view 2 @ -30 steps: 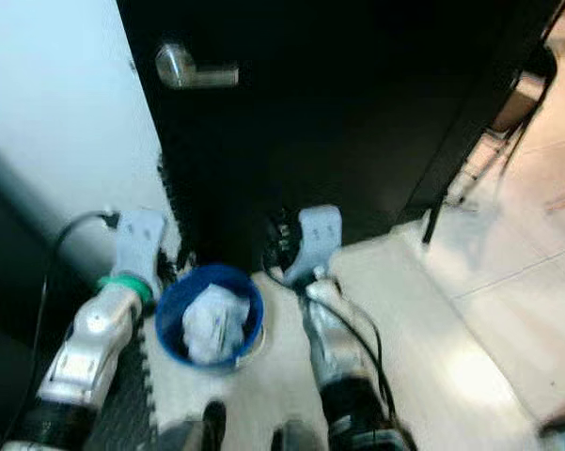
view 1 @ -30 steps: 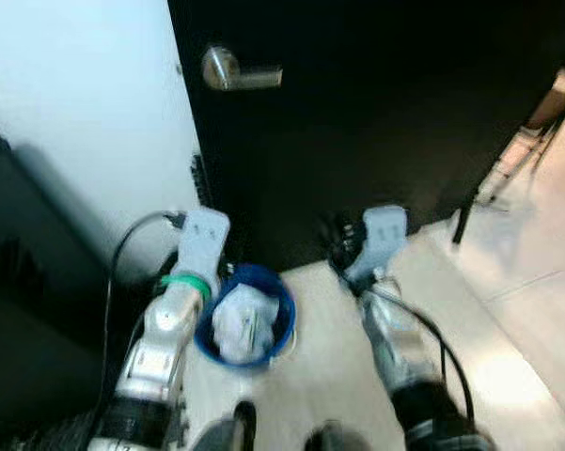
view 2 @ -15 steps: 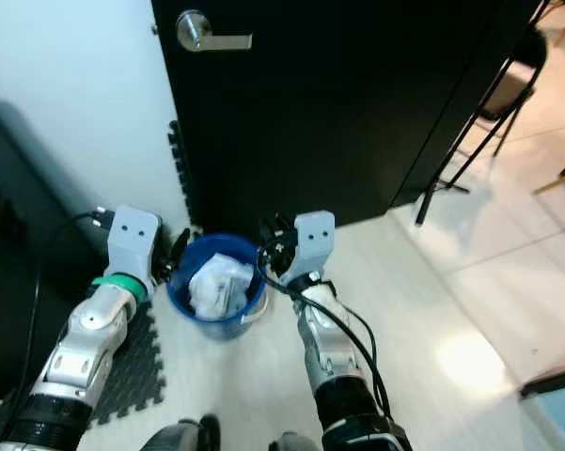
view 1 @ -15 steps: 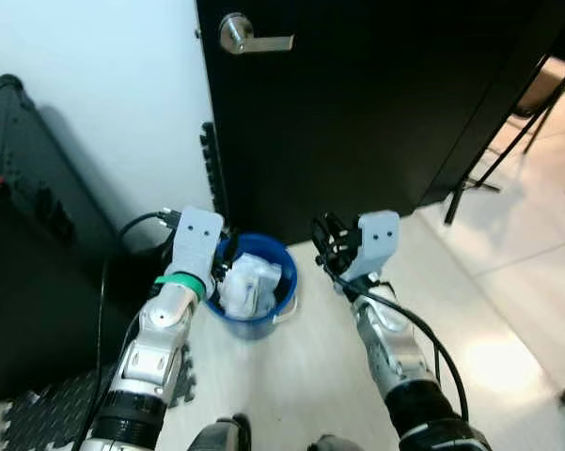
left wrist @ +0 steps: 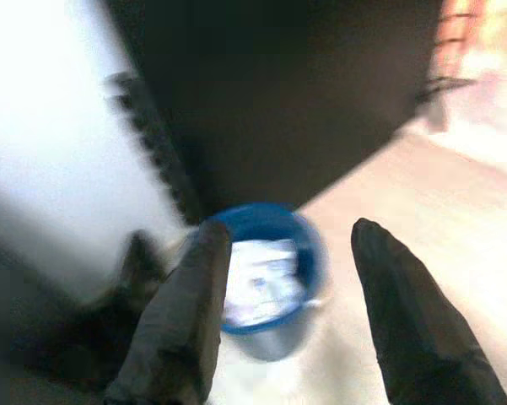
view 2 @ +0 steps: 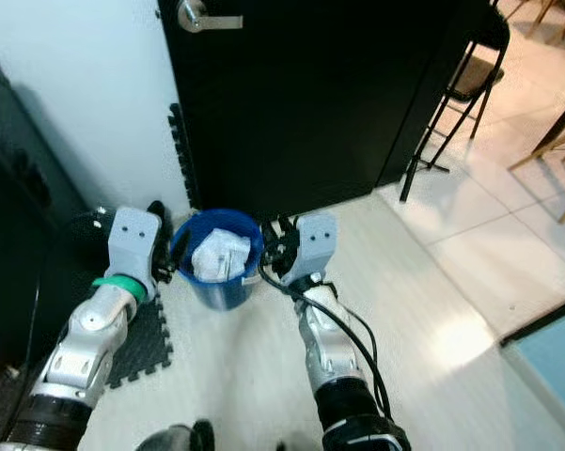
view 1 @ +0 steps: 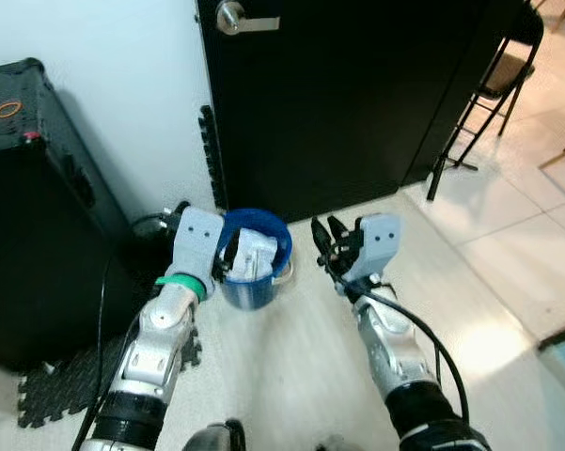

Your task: Clean up the room

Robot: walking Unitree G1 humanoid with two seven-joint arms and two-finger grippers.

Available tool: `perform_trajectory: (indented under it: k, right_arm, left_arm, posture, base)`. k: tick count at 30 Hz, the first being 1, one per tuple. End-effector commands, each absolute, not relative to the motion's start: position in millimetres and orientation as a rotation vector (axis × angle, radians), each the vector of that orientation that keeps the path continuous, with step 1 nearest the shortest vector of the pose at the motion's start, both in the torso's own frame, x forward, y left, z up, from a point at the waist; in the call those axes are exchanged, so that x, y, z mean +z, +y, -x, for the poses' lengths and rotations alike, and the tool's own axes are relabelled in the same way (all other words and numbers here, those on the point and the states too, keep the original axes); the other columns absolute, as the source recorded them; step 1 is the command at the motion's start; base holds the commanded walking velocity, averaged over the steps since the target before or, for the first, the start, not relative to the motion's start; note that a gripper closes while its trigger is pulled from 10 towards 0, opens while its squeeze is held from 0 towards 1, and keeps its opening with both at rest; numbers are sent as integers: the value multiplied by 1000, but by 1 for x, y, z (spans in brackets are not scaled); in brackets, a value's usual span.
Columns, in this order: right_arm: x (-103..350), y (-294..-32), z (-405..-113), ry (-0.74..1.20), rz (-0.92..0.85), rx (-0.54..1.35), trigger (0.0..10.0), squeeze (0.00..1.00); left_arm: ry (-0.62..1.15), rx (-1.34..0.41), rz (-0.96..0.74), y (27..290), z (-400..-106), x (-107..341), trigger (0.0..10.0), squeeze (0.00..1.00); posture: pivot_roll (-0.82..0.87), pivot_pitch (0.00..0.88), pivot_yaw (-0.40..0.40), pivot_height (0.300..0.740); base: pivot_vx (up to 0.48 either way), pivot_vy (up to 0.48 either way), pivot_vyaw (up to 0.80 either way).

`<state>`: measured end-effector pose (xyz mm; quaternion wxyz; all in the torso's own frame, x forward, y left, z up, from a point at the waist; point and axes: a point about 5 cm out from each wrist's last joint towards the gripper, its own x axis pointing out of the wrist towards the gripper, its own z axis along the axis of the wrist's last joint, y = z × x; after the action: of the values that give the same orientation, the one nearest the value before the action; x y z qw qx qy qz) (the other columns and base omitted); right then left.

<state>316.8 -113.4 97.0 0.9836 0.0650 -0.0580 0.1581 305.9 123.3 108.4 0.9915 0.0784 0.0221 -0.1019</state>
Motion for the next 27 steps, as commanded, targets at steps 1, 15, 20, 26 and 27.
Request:
perform_trajectory:
  k: [1, 15, 20, 26, 27]
  right_arm:
    - [94, -115, -316, -101, -146, 304, 10000, 0]
    - [70, -117, -310, 5, -53, 346, 10000, 0]
    - [25, -116, -288, 195, 61, 416, 10000, 0]
    - [2, -118, -271, 303, 79, 441, 10000, 0]
    - [1, -118, -270, 310, 74, 438, 10000, 0]
  left_arm:
    - [56, -214, -171, 121, -306, 107, 10000, 0]
    - [188, -191, -275, 128, -300, 73, 10000, 0]
    - [369, -256, -403, 146, -279, 23, 10000, 0]
    - [476, -196, -359, 158, -266, 2, 10000, 0]
    - [473, -197, -360, 157, -265, 1, 10000, 0]
  posture:
    - [-22, 0, 64, 740]
    - [-25, 0, 66, 740]
    - [-23, 0, 55, 740]
    - [-23, 0, 41, 740]
    - [-23, 0, 40, 740]
  base:
    - [0, 0, -800]
    - [0, 0, -800]
    - [0, 0, -795]
    - [0, 0, -792]
    - [0, 0, -788]
